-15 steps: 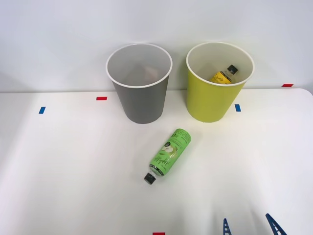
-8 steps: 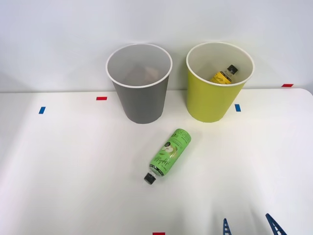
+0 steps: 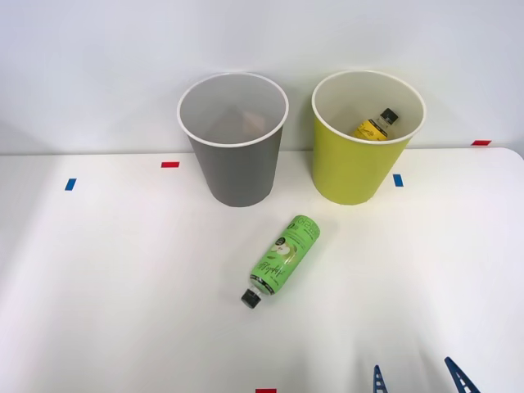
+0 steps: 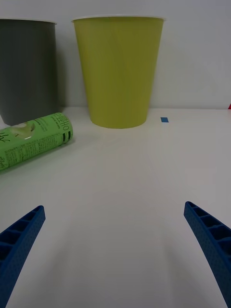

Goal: Put cans in the gray bin, plastic bottles in the light green bin

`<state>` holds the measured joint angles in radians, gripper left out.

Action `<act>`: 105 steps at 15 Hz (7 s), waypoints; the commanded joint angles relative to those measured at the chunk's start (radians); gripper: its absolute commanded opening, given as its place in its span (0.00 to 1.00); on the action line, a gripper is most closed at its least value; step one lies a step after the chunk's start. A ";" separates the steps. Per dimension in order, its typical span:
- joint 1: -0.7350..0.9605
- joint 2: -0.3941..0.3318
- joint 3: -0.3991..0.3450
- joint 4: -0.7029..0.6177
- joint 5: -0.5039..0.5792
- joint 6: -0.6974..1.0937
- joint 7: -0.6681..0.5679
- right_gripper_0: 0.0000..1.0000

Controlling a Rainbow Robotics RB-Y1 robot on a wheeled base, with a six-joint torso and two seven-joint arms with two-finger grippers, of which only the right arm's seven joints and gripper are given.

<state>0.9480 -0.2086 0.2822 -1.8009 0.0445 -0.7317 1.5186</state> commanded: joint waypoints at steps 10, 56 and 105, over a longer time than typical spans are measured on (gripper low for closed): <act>-0.043 -0.052 0.011 -0.486 -0.046 0.681 -0.011 1.00; -1.635 0.074 0.143 0.210 -0.314 2.468 -1.333 1.00; -1.671 0.149 0.178 0.282 -0.035 2.568 -0.999 0.00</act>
<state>-0.7232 -0.0486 0.4631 -1.4918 0.0132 1.8273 0.5050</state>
